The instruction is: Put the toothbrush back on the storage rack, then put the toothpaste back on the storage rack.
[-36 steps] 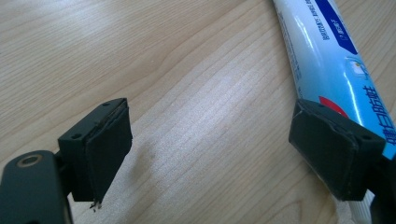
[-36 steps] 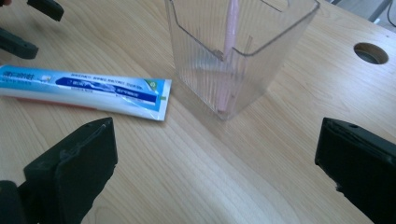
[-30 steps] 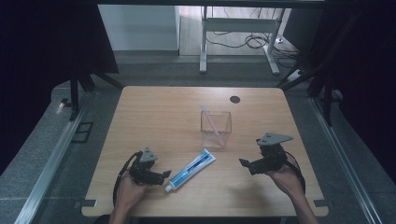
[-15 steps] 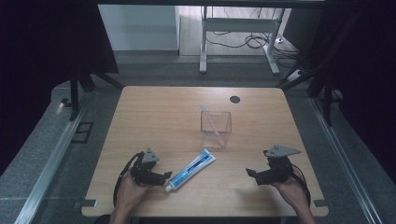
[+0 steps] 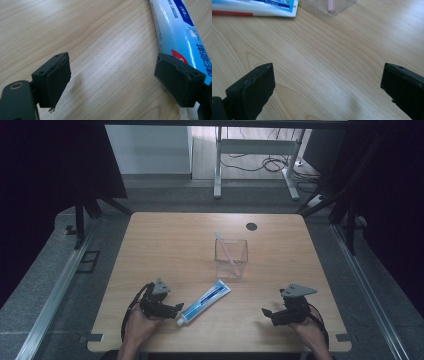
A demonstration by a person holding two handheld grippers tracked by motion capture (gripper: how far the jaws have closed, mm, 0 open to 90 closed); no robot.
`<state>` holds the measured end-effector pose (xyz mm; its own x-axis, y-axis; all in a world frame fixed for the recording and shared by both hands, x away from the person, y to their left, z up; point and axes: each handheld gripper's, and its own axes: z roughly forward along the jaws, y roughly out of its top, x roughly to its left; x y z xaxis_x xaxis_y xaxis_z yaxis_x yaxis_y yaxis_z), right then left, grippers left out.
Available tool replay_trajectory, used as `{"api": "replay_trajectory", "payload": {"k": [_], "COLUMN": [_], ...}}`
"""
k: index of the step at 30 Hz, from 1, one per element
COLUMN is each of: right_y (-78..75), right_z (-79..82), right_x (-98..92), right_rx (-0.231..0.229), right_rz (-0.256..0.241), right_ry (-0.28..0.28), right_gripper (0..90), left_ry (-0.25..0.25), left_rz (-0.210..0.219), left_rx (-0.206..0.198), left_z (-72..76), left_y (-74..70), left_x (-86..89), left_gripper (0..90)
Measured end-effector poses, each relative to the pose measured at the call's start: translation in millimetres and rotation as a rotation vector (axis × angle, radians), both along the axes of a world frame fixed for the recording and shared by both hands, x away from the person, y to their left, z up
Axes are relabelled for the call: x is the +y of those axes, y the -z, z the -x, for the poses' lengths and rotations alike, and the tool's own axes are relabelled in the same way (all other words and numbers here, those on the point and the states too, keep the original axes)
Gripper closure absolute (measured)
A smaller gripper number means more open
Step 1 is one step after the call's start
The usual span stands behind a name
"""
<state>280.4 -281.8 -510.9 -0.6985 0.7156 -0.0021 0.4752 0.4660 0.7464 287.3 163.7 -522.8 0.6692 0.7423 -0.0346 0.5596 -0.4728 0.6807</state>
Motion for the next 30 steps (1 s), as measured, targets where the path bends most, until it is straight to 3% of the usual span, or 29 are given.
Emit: {"api": "replay_trajectory", "payload": {"k": [9,18,30], "right_y": [14.1,14.7,18.4], "right_z": [1.2,2.2,1.8], "right_x": [0.6,-4.7,-6.7], "right_rx": [0.021,0.011,0.018], "right_rz": [0.047,0.039,0.050], "right_ry": [0.000,0.015,0.018], "right_gripper": [0.0,0.0,0.0], "left_ry": [-0.011,-0.001,0.034], "left_rz": [0.000,0.011,0.032], "left_rx": [0.003,-0.002,-0.006], "left_z": [-0.3,-0.1,2.2], "left_y": [-0.7,-2.6,-10.4], "left_x": [1.2,1.1,0.1], "left_gripper": [13.7,15.4,29.3]}}
